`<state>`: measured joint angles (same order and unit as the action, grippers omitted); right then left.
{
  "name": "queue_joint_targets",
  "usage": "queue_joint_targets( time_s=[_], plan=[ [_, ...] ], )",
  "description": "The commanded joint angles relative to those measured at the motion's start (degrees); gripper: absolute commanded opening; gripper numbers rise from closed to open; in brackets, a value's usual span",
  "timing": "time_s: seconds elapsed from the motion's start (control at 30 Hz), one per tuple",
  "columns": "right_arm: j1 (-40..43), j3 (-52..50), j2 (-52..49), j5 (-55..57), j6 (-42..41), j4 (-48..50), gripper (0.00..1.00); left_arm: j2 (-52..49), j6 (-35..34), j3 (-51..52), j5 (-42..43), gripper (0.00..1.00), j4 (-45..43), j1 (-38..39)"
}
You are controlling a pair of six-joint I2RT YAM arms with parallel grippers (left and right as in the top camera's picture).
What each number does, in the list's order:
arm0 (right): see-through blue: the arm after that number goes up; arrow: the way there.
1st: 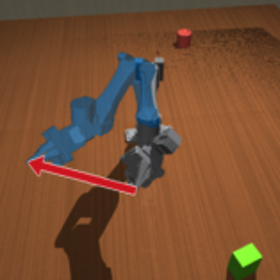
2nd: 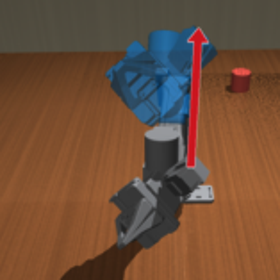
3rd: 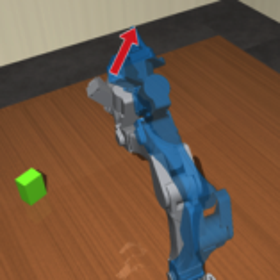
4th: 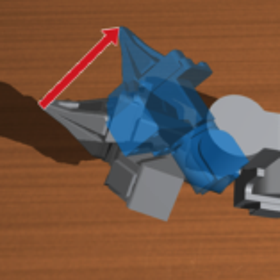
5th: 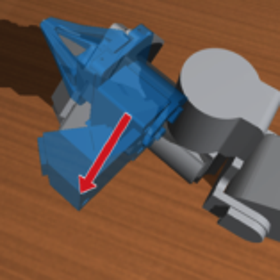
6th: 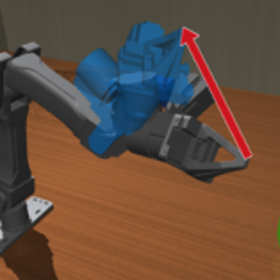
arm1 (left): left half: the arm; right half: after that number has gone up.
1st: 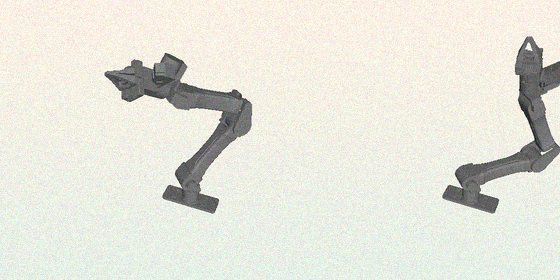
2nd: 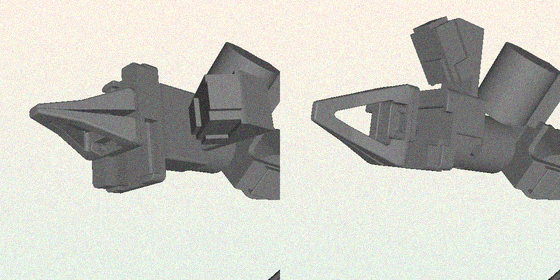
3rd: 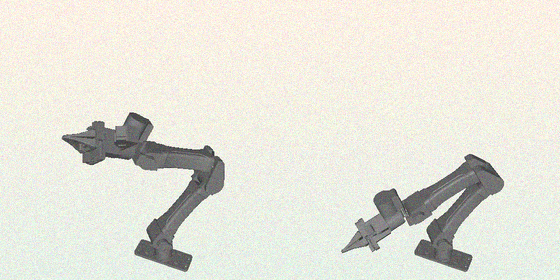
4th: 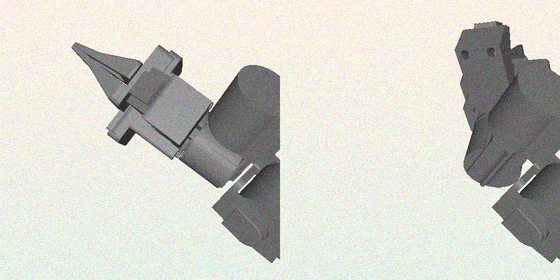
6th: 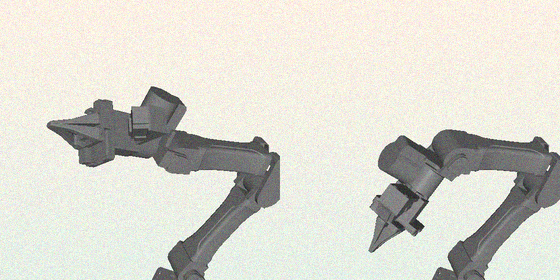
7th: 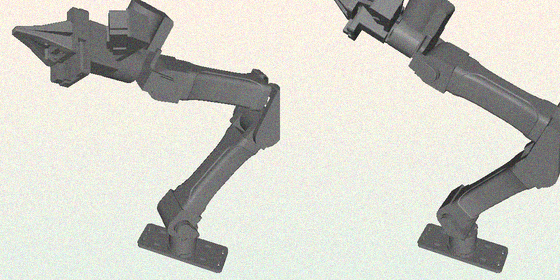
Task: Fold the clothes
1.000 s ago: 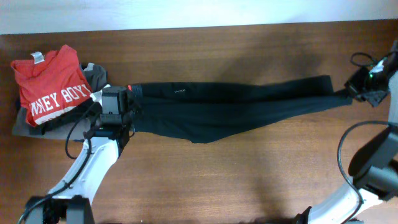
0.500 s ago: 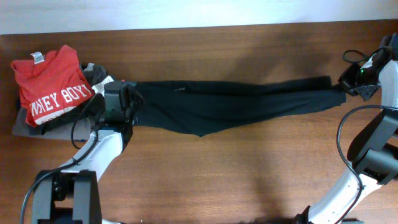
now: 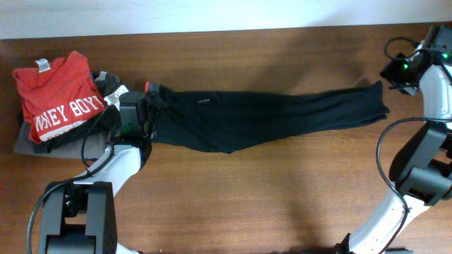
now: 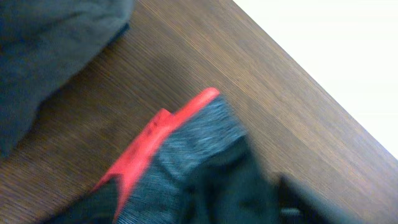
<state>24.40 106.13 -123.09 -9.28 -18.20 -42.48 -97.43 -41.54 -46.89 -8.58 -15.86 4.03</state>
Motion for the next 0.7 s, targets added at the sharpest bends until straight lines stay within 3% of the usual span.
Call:
queue_joint_targets(
  time_s=[0.0,0.3,0.67],
  plan=[
    [-1.6,1.2,-1.6,1.0,-0.3,0.5,0.5,-1.0,0.2,-0.8,-1.3,0.99,-0.3,-1.4],
    [2.0,1.2,-1.8,6.3,-0.1,-6.9,0.54,-1.0,0.2,-0.8,12.0,0.99,1.4,-2.3],
    [5.5,-1.8,-2.4,6.3,0.8,-11.3,0.56,-1.5,0.9,-0.8,10.7,0.99,7.6,-1.6]
  ],
)
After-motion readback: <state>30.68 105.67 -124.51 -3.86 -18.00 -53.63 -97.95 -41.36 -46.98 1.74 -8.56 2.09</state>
